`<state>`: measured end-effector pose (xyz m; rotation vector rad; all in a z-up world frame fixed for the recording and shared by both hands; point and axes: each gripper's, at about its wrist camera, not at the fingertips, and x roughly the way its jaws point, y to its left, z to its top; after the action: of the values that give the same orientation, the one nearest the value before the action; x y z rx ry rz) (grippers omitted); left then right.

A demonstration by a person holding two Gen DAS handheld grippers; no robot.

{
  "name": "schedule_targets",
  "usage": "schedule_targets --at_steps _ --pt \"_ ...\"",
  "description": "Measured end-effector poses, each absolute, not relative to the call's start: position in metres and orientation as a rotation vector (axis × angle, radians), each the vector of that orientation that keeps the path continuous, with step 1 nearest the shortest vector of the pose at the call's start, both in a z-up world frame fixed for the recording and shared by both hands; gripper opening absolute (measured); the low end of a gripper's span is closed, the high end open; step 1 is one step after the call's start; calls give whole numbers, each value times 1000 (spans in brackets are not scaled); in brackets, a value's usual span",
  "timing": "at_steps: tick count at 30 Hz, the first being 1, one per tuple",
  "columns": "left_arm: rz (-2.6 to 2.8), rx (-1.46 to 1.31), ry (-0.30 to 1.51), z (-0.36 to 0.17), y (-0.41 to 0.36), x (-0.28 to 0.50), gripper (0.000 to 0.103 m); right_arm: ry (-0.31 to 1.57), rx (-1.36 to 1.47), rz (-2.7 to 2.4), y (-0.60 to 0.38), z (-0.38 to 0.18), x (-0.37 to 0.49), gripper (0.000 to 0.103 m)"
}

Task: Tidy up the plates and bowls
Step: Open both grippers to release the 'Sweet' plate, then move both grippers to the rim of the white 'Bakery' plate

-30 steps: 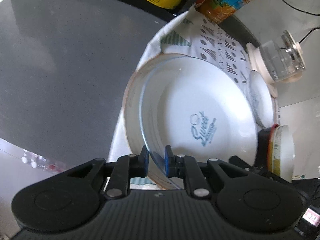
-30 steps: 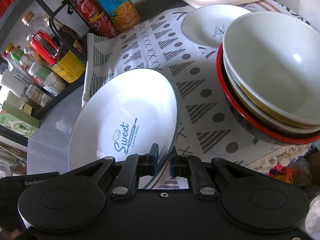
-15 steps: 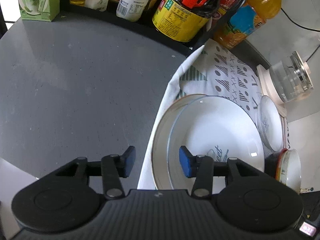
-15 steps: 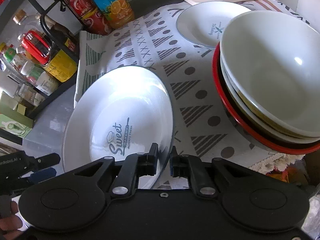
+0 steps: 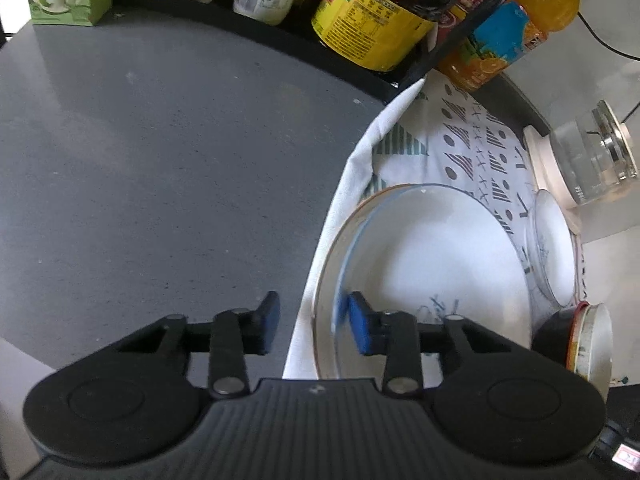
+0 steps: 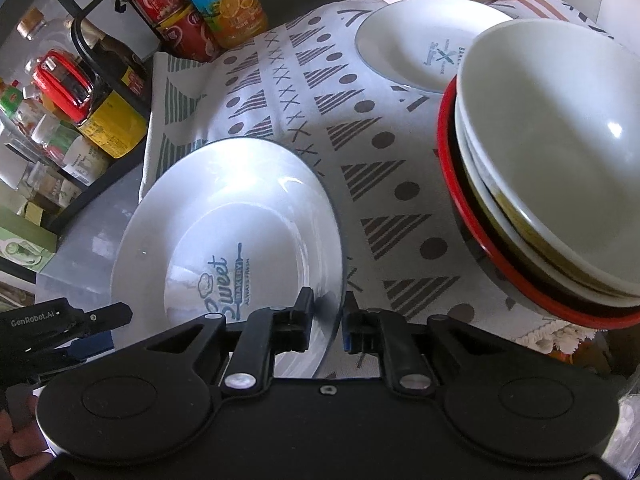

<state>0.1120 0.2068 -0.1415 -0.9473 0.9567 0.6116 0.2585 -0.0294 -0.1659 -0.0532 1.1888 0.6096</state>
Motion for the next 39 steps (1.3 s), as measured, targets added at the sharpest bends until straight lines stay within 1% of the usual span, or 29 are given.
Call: schedule_targets --at_steps 2,3,10,13,14,15,16,17,18,19,20,21,23,24,25,29,39 --pt "593 -962 952 -143 208 113 17 1195 -60 611 -27 -167 260 13" --pt "587 -967 951 -143 208 114 15 1196 -59 611 -26 -167 260 13" --pt "589 -937 989 -139 210 123 15 1204 -87 619 -23 -160 266 15" --pt "583 -909 982 -128 214 127 21 1172 -102 656 -20 -144 269 26" --pt "581 -901 982 -124 215 129 23 1157 -102 665 -20 -137 270 26" --pt "581 -900 978 -120 217 131 29 1146 -102 674 -20 -132 272 27" --pt "580 -901 968 -116 219 132 32 1137 -100 685 -19 -125 275 29" --pt "576 -899 952 -112 220 134 38 1127 -99 693 -19 -120 277 31" --pt "573 -892 936 -107 221 136 46 1112 -93 697 -18 -115 280 36" --pt "573 -884 924 -103 222 138 49 1099 -88 701 -18 -110 282 44" --pt "574 -876 915 -99 222 141 56 1089 -83 704 -18 -106 284 47" --pt "573 -871 908 -95 222 144 59 1079 -73 706 -18 -101 287 50" --pt "557 -871 897 -89 223 152 62 1068 -53 707 -19 -93 294 52" --pt "546 -869 891 -86 222 156 63 1063 -42 706 -19 -89 297 56" --pt "537 -864 887 -84 221 161 64 1055 -37 707 -19 -85 300 60" --pt "497 -858 876 -78 215 184 65 1024 -18 694 -22 -71 313 68" --pt "436 -878 844 -75 202 249 65 1023 57 610 -46 -56 370 68"
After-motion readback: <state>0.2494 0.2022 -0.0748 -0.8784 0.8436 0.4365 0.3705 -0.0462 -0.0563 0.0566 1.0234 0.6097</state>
